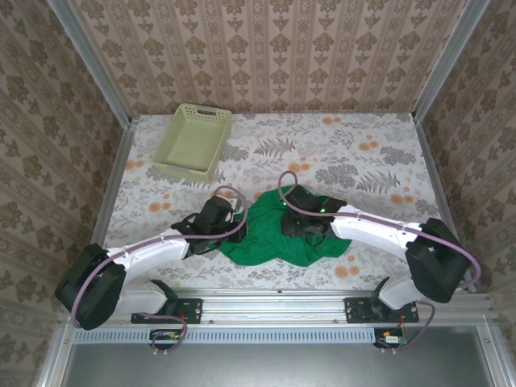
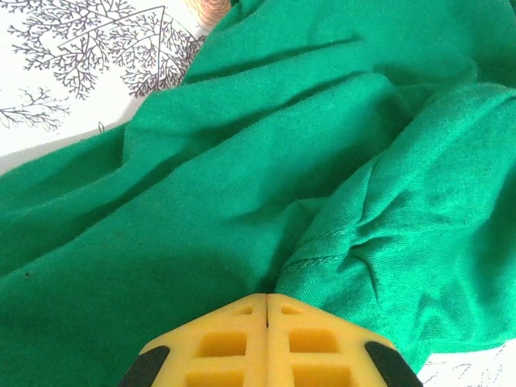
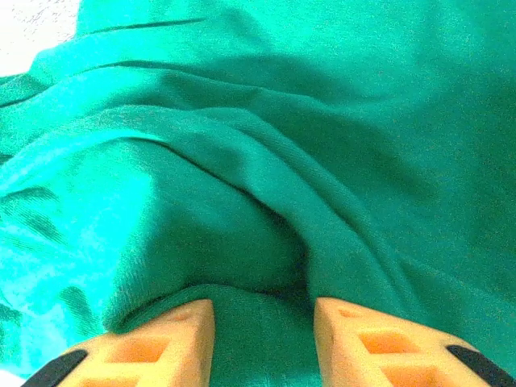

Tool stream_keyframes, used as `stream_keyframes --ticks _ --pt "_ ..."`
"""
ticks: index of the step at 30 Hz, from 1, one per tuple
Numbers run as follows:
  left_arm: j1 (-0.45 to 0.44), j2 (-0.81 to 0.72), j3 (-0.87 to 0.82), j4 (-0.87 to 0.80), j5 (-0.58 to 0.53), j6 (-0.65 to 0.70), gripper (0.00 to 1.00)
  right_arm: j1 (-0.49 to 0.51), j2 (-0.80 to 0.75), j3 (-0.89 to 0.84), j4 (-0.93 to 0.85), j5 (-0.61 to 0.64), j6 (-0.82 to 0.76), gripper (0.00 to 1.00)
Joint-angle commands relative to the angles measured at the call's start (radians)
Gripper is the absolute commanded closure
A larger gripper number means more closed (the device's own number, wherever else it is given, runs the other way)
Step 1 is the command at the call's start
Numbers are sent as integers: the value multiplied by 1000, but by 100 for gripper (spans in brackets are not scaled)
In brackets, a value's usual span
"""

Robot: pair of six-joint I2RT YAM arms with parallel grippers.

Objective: Fold the inside-out t-shirt

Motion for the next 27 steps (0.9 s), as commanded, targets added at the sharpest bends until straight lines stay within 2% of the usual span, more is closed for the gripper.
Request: stream_keyframes --ticks 1,5,9,14,18,22,27 --pt "-1 -19 -15 -5 -11 15 100 30 52 55 -17 52 -22 58" --pt "-1 -26 -22 -4 -12 15 100 48 64 77 -42 78 -25 52" --pt "-1 -29 -30 -2 -15 16 100 47 70 70 -44 74 -23 50" --pt "-1 -32 -33 3 -17 14 100 48 98 62 -45 47 -5 52" --pt "-1 -32 -35 2 -17 16 100 51 51 34 -29 40 -2 56" --pt "-1 -29 -33 2 -21 16 100 51 10 25 -38 42 -15 66" --pt "-1 -33 -21 -4 -31 13 100 52 -49 26 -83 64 -27 84"
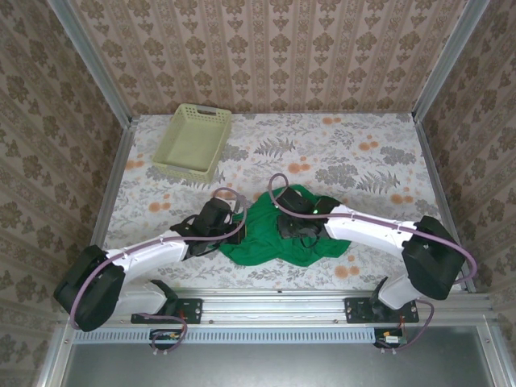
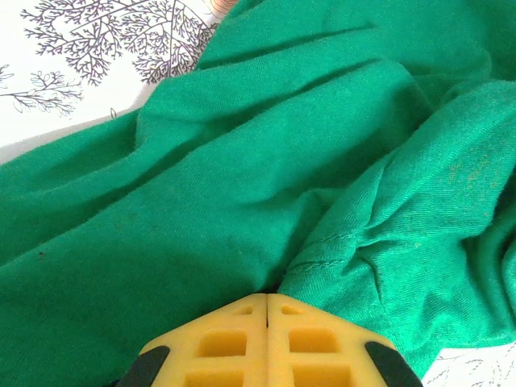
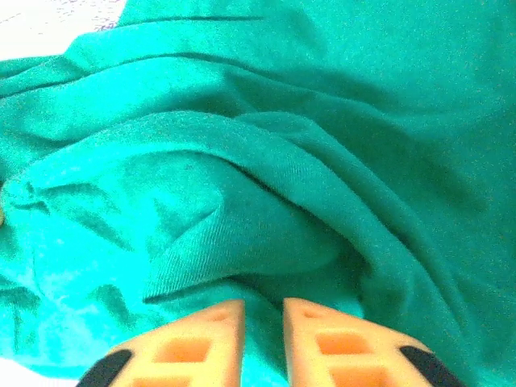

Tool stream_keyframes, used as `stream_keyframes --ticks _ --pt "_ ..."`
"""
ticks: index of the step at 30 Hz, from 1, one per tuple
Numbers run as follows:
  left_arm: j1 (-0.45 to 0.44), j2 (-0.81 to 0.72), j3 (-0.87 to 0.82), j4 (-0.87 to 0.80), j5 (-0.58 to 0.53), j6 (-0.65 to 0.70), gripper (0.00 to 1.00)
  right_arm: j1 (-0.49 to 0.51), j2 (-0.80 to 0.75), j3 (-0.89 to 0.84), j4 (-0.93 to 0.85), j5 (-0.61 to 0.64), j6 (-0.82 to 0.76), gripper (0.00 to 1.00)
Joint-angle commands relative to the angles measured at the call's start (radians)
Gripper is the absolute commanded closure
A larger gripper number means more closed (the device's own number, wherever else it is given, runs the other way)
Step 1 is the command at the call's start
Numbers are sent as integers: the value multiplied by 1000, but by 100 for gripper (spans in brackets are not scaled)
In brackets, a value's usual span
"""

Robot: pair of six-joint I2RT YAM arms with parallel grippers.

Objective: Fold the inside-out t-shirt

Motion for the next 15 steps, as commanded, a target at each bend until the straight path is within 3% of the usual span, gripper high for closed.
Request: stream_keyframes --ticks 1,4,7,15 --pt "0 -23 3 -5 -24 13 100 8 -73 -16 -66 26 -5 88" --pt "11 -24 20 -8 -21 12 100 8 -144 -26 -103 40 -16 93" --pt "15 -19 34 -5 -15 18 100 1 -179 -56 -99 41 -34 81" --pt "15 -14 35 -8 -3 16 100 -18 -92 -94 14 -45 -47 69"
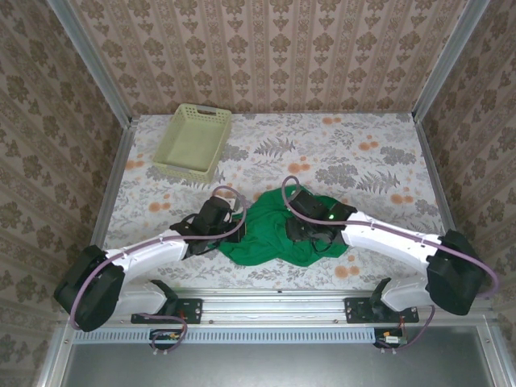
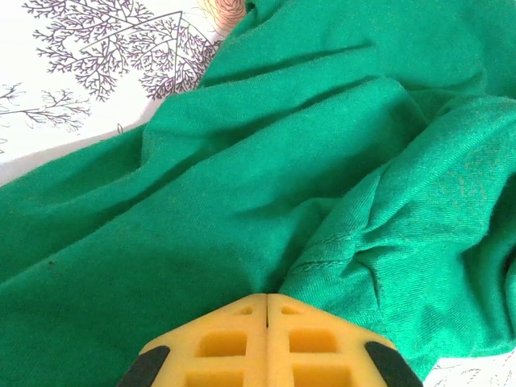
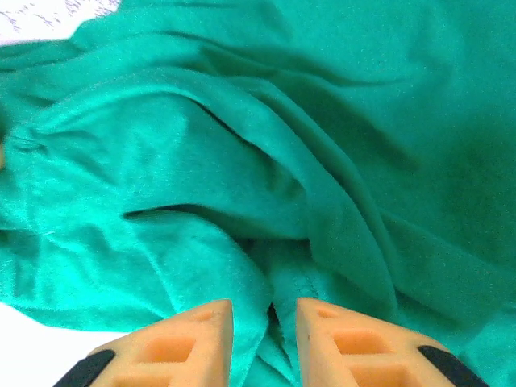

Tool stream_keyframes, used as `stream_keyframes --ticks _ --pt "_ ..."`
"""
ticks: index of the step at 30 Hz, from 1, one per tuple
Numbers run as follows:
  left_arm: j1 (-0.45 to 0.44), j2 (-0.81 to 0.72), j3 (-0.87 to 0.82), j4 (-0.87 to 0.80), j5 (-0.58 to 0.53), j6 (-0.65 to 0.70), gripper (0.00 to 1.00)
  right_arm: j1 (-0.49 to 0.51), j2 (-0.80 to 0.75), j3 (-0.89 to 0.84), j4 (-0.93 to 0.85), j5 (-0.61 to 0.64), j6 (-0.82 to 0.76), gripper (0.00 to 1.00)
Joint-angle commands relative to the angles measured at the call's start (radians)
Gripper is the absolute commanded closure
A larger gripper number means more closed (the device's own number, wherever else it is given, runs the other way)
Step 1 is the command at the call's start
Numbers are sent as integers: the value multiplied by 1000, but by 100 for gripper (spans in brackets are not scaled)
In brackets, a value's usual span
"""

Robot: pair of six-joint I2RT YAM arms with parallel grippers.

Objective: Fold the inside-out t-shirt

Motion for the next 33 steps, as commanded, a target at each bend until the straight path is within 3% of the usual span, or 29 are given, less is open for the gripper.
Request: stream_keyframes --ticks 1,5,9,15,18,25,33 --pt "6 -15 24 -8 2 17 100 -4 54 -14 52 -37 -15 69" --pt "7 -17 20 -6 2 13 100 -4 91 -2 73 -43 -22 64" --pt "7 -17 23 -7 2 16 100 -3 128 17 61 -28 -33 65" --pt "7 -18 30 -17 -1 18 100 0 101 30 26 -7 -37 90" --pt "11 -18 49 -29 -2 21 100 3 1 51 -73 47 -51 100" --pt "26 -17 143 -46 19 39 100 -17 -283 83 -268 161 -70 100" --pt "-2 48 333 -62 76 50 100 -106 -446 256 -483 343 -124 100"
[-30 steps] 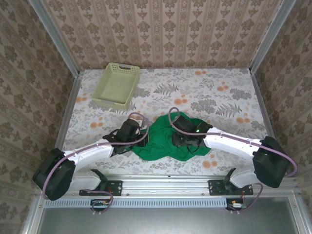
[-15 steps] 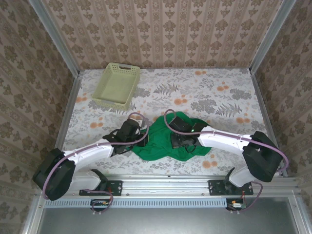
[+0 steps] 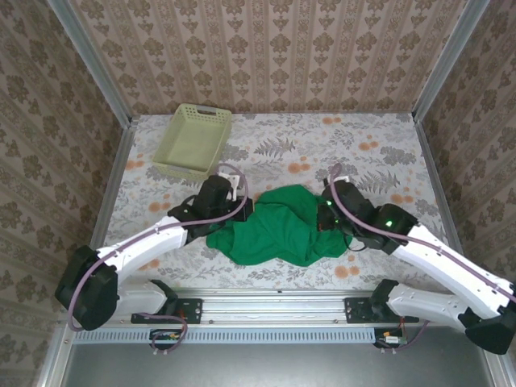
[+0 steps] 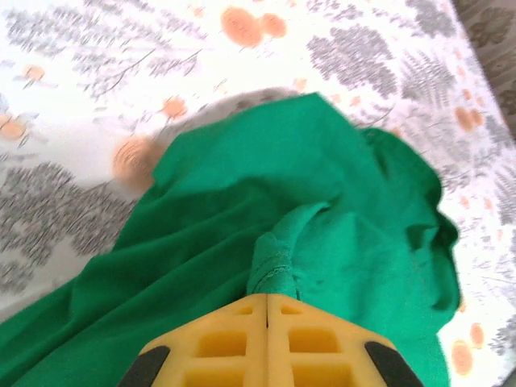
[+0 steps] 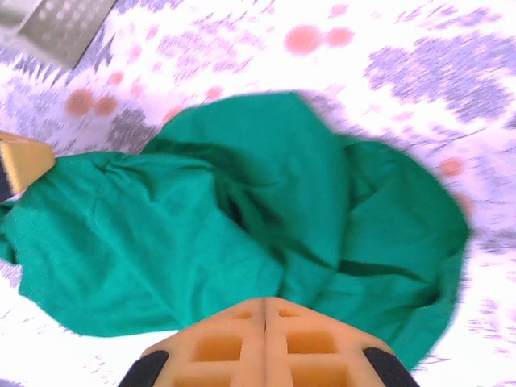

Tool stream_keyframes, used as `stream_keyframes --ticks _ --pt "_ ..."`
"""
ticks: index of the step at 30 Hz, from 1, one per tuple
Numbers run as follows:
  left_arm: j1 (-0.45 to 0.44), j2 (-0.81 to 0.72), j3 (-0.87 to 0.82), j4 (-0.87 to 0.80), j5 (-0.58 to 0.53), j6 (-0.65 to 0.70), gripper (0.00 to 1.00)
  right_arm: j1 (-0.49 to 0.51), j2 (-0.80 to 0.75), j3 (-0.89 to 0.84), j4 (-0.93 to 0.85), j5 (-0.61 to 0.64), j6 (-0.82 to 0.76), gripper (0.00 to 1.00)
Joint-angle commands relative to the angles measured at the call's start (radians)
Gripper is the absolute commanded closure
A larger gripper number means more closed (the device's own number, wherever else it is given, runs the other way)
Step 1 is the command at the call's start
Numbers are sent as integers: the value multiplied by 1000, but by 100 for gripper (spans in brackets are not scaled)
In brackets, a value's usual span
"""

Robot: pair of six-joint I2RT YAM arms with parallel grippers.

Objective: Fold the inside-out t-shirt

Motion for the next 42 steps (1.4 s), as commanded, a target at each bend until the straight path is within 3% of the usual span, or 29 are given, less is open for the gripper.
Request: stream_keyframes --ticks 1,4,8,10,17,27,35,42 --pt "-27 34 104 -26 25 40 100 -88 -60 83 -143 61 -81 100" --pt "-33 49 123 -42 9 46 100 -139 -36 37 -95 -129 -121 97" --pt "-39 48 121 -52 4 57 100 -136 21 -159 117 -305 -64 75" --pt "-44 30 126 -80 -24 73 100 -135 61 -240 232 -353 -45 70" --pt "-15 -29 58 -112 -39 81 100 -107 228 -324 453 -397 -103 58" --pt "-11 -32 29 -90 -37 68 100 -110 404 -284 506 -310 -210 45" --pt "-9 -34 27 -95 -37 70 100 -108 466 -248 503 -304 -268 44" --pt "4 -22 34 -117 -50 66 100 -106 435 -231 447 -281 -287 66"
